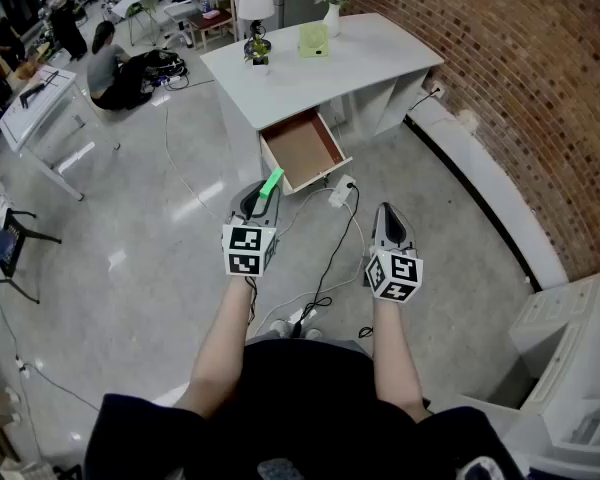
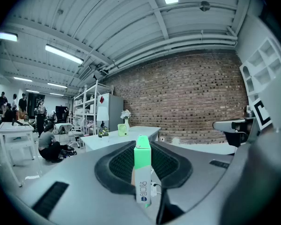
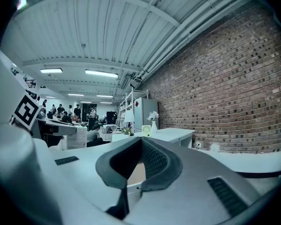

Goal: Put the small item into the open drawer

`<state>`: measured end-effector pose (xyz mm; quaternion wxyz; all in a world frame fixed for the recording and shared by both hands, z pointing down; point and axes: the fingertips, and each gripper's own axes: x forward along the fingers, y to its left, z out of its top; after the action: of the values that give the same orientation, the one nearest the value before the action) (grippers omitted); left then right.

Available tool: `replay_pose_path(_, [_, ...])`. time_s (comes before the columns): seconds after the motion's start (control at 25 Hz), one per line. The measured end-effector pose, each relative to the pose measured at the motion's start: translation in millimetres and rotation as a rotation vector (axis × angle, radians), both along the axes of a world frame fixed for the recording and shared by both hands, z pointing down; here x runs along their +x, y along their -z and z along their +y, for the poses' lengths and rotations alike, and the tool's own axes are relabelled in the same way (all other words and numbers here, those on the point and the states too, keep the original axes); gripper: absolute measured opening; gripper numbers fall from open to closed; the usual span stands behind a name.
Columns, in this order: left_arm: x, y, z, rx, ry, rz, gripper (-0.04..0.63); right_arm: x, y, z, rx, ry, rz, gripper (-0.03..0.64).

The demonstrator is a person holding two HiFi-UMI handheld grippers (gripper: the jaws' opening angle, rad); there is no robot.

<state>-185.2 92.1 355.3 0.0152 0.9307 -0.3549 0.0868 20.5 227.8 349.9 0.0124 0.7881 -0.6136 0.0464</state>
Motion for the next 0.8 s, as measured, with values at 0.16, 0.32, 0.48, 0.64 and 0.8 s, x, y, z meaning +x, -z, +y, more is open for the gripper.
replay_pose_path(0.16, [3, 2, -1, -0.001, 0.007, 0.0, 0.094, 5, 2, 0, 0.0, 0.002, -0.004, -0.002])
replay_pose_path(0.32, [5, 2, 2, -0.004, 0.011, -0.001, 0.094, 9, 1, 3, 0.001, 0.003, -0.01, -0.002])
replay_pose_path(0.48, [7, -1, 6, -0.012, 0.02, -0.008, 0.094, 13, -2, 5, -0.004, 0.014, -0.017, 0.0])
replay_pose_path(0.64, [12, -6, 11, -0.025, 0.035, -0.008, 0.094, 19, -3, 10, 0.006, 0.031, -0.031, 0.002])
replay_pose_path(0.8, [22, -15, 20, -0.041, 0.05, -0.008, 0.094, 31, -11, 18, -0.002, 0.044, -0.04, 0.002])
